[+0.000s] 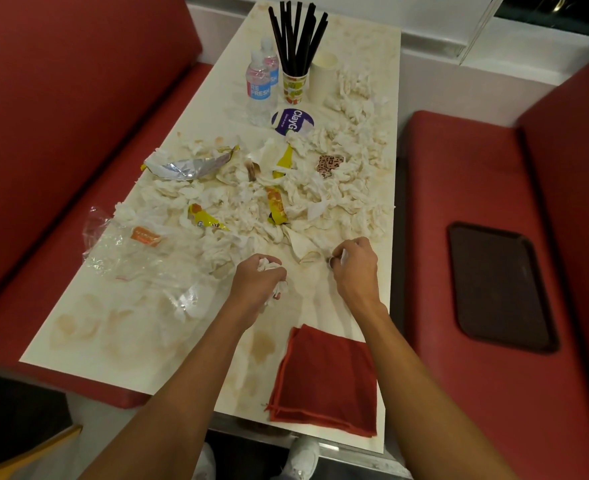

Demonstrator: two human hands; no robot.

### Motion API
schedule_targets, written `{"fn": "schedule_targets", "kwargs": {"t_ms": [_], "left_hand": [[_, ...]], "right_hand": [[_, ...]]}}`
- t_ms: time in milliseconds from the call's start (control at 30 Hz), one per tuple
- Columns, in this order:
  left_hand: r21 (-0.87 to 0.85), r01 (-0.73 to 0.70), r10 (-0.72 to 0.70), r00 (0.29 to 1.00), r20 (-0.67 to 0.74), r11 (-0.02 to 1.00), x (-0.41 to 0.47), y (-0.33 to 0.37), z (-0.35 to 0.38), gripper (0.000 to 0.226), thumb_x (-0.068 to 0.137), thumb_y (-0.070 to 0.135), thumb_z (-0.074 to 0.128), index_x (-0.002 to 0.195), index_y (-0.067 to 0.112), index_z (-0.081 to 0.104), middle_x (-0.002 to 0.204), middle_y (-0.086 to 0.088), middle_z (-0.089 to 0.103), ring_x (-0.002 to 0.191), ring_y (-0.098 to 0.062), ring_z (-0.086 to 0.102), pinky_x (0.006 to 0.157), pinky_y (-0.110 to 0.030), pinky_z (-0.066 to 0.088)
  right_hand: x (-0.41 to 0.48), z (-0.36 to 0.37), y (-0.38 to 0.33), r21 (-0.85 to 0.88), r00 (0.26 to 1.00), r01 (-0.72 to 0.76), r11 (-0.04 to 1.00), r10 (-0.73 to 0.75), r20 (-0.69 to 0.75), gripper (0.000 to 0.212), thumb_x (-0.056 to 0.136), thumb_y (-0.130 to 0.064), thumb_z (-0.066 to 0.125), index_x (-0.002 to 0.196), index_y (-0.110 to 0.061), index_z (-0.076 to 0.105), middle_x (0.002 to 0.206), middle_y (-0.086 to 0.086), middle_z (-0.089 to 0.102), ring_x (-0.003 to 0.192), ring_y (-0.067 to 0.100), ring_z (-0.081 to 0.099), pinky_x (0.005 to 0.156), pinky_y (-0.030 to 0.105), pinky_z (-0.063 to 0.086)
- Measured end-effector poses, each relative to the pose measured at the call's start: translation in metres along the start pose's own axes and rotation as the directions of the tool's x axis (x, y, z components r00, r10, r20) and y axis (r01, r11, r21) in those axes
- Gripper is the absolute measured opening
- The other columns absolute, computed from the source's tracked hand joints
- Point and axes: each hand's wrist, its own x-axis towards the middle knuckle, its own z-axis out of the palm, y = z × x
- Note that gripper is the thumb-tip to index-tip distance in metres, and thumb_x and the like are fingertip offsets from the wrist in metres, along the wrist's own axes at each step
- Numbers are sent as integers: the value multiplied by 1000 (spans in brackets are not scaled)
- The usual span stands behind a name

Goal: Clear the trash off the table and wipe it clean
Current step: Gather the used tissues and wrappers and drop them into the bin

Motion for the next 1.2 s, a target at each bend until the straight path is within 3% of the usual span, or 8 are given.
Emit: {"fn": "schedule_targets", "kwargs": {"t_ms": [200,333,433,533,800,933,1033,1200], "left_hand": [[-5,-10,10,1000,9,1000,-5,-4,-2,13,83,-2,67,92,8,66,75,-15,68,55,-22,57,53,-29,45],[-10,-11,11,1000,18,1000,-9,-6,-4,14,83,-1,67,93,8,67,75,-14,67,59,-24,58,56,-31,45],[-13,-14,15,1000,18,1000,-14,-7,-6,14,83,0,67,93,9,67,79,-13,67,61,-23,59,58,-32,46],[-34,-17,17,1000,24,999,-19,-8,-10,15,83,-2,66,93,9,67,79,-13,65,65,-24,60,58,-32,46],[-20,-47,48,996,69,999,-24,-15,-24,15,81,-5,67,89,8,67,76,-10,64,69,-25,60,54,-31,46],[-3,-52,52,997,59,999,-24,-18,-36,13,81,-3,68,86,8,67,73,-9,65,68,-27,61,54,-30,46],[-13,-49,50,997,50,999,-22,-18,-44,12,81,-3,68,85,8,67,62,-3,63,68,-29,61,54,-30,45],[-27,-48,49,998,28,998,-20,-14,-49,15,80,-5,67,86,9,67,68,-7,64,67,-28,61,50,-29,44]], "right_hand": [[-17,-8,2,127,993,-71,989,82,-86,8,93,-12,74,94,-17,68,101,2,62,86,14,60,67,10,40],[-27,-11,1,242,992,-63,968,88,-94,16,92,-10,71,101,-22,65,91,5,68,66,3,59,62,16,42],[-35,-17,-5,167,995,-41,985,57,-88,30,95,-13,68,122,-25,72,99,5,64,79,5,62,71,6,40],[-43,-22,-7,89,997,-36,995,42,-64,27,97,-10,65,118,-23,77,103,7,59,80,6,60,68,0,39],[-55,-17,2,-184,988,-138,973,149,48,27,96,5,60,110,-9,78,124,10,56,92,23,66,77,30,60],[-58,-22,-2,-120,990,-139,983,137,-22,32,98,-1,60,123,-15,74,124,10,56,84,12,55,60,6,39],[-54,-22,-6,-117,996,-88,989,86,-20,49,99,-2,56,140,-26,64,117,11,57,88,16,56,61,7,34],[-36,-12,-16,-304,988,44,952,4,153,76,96,1,48,159,-41,36,104,10,48,96,33,57,74,36,51]]}}
